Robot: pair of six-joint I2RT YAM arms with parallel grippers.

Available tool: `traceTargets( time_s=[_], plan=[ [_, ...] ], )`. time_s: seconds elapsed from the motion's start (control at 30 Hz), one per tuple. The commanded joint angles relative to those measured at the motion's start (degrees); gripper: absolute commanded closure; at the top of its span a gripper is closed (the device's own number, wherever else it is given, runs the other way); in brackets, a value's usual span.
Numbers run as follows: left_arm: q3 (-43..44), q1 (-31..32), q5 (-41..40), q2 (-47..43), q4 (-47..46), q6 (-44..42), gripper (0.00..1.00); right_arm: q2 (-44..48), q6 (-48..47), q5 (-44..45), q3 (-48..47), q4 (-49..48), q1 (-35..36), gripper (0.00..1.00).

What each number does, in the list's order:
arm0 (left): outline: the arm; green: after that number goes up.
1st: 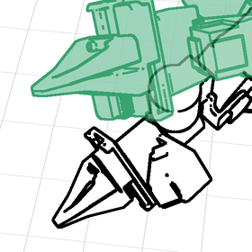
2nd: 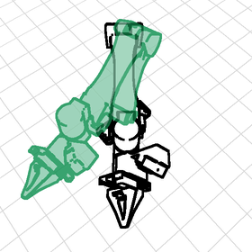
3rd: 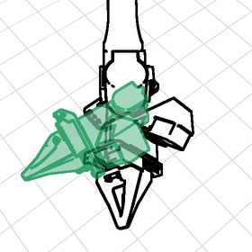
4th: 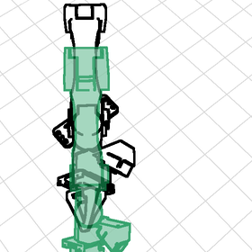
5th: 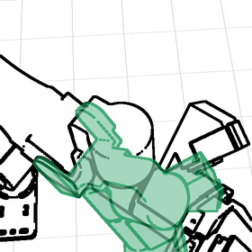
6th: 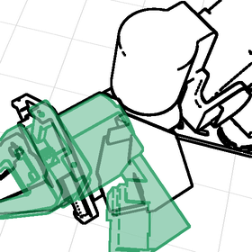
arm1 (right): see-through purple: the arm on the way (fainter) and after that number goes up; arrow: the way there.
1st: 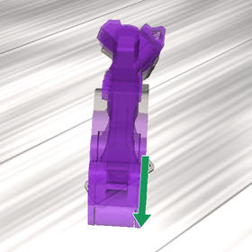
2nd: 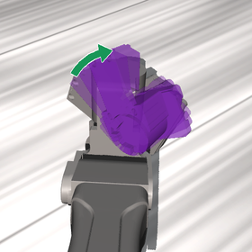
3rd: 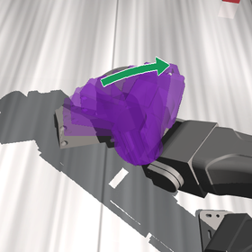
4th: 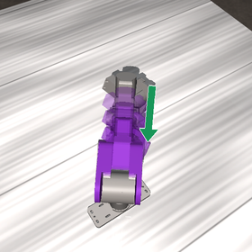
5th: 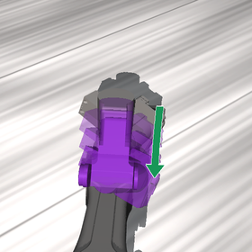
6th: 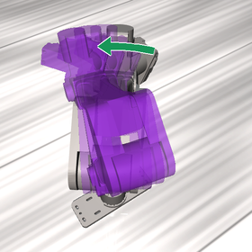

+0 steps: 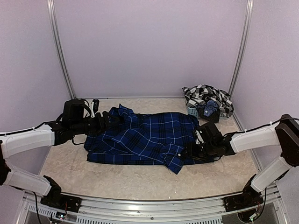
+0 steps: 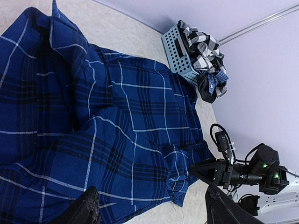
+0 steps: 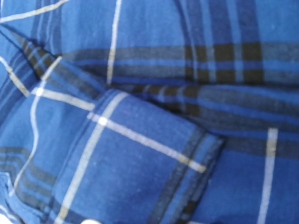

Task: Fold and stack the long sleeve shirts
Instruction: Smooth out the 1/3-folded shirt at the center of the board.

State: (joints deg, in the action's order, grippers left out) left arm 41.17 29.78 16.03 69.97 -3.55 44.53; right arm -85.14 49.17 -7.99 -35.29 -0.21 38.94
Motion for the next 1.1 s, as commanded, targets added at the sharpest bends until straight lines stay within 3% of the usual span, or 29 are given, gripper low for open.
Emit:
traceTargets(
  time_s=[0.0,0.7,1.07],
  plan=[
    [-0.74,0.74,-0.21,0.86,-2.28,-0.58,0.27,-1.73,1.13,-1.84,1.71,-4.11,-1.25,0.51],
    [-6.14,5.11,-2.06,6.39,-10.68,0.18,0.27,-4.59,10.07,-7.98,10.15,-22.27,-2.57,0.68],
    [-7.02,5.4,-3.28,8.47,-12.33,-1.7,0.26,-5.06,11.8,-7.67,9.47,-25.54,-2.56,0.73]
  ],
)
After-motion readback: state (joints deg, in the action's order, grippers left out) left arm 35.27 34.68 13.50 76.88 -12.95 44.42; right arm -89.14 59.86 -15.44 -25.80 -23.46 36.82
